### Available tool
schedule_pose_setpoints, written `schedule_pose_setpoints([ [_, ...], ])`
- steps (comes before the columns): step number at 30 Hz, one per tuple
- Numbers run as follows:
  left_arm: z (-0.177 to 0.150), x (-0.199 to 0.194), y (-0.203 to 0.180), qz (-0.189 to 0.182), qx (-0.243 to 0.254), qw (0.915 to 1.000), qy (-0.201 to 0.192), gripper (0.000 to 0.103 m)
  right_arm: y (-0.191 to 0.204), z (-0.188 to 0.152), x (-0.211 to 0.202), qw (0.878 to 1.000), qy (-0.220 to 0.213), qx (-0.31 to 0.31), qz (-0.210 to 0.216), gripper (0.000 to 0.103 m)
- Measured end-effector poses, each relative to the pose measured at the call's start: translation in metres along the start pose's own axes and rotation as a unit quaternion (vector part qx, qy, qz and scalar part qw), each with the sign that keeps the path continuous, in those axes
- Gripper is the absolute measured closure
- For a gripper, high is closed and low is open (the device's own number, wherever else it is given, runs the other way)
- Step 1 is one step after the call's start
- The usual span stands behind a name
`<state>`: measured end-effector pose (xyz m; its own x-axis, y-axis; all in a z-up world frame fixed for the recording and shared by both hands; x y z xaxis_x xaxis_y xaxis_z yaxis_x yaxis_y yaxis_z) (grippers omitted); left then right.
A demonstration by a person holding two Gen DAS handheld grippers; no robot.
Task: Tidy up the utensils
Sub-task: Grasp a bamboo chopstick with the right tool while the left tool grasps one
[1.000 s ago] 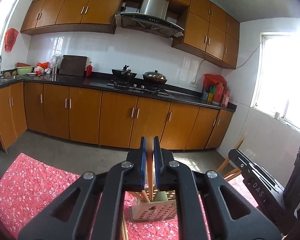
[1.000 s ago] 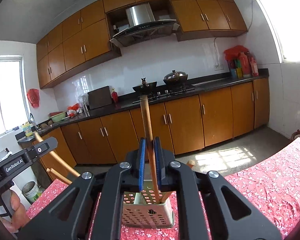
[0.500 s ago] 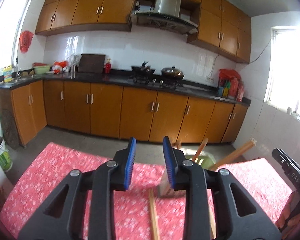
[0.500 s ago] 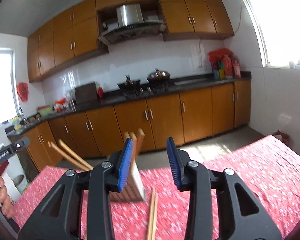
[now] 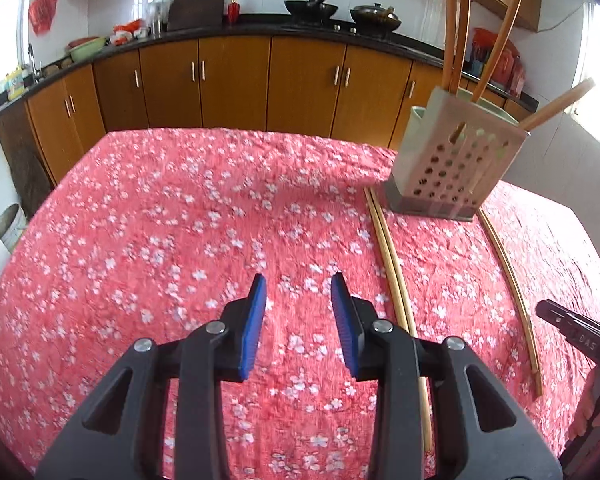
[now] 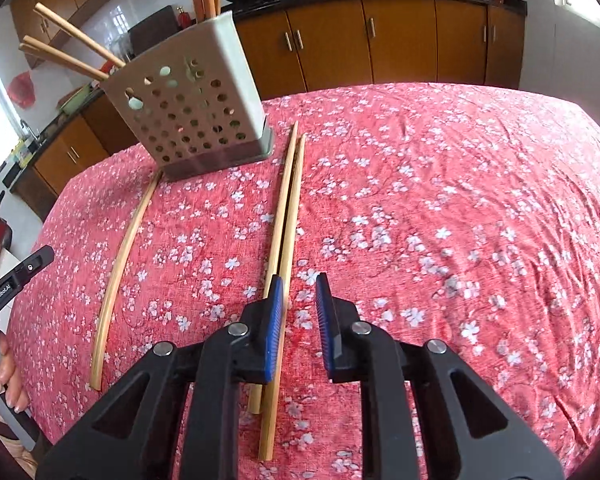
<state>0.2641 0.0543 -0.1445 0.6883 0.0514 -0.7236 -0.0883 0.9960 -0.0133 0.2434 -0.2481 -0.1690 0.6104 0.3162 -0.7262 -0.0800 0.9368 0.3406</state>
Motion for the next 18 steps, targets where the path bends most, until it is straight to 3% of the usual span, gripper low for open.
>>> schedule_pose_setpoints([
  [7,-0.008,0.006,-0.021,-0.023,0.011,0.9995,0.018,0.069,0.009,-0.004,0.016,1.000,0.016,-0.017,-0.001,0.089],
  [11,-0.015,0.010,-0.035,-0.045,0.018,0.9983,0.033,0.069,0.007,-0.004,0.016,0.999,0.013,-0.039,-0.034,0.095],
  [15,-0.026,0.013,-0.053,-0.080,0.026,0.9952,0.049,0.072,-0.027,0.005,0.011,0.997,-0.008,0.010,-0.074,0.095],
  [18,-0.034,0.016,-0.063,-0.090,0.040,0.9933,0.059,0.077,-0.042,0.007,0.007,0.996,-0.014,0.030,-0.077,0.095],
])
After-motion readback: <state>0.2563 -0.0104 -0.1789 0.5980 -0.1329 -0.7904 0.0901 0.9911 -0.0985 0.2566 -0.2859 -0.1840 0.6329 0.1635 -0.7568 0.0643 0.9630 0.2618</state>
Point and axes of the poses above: each gripper's, at about its wrist camera, not at the fingertips, and x roughly the way its jaws point, y to its left, z to its top, the point moved 10 cm from there along x, roughly the way its jaws point, and after that the axes turned 7 degrees about z, right-handed, at the moved point
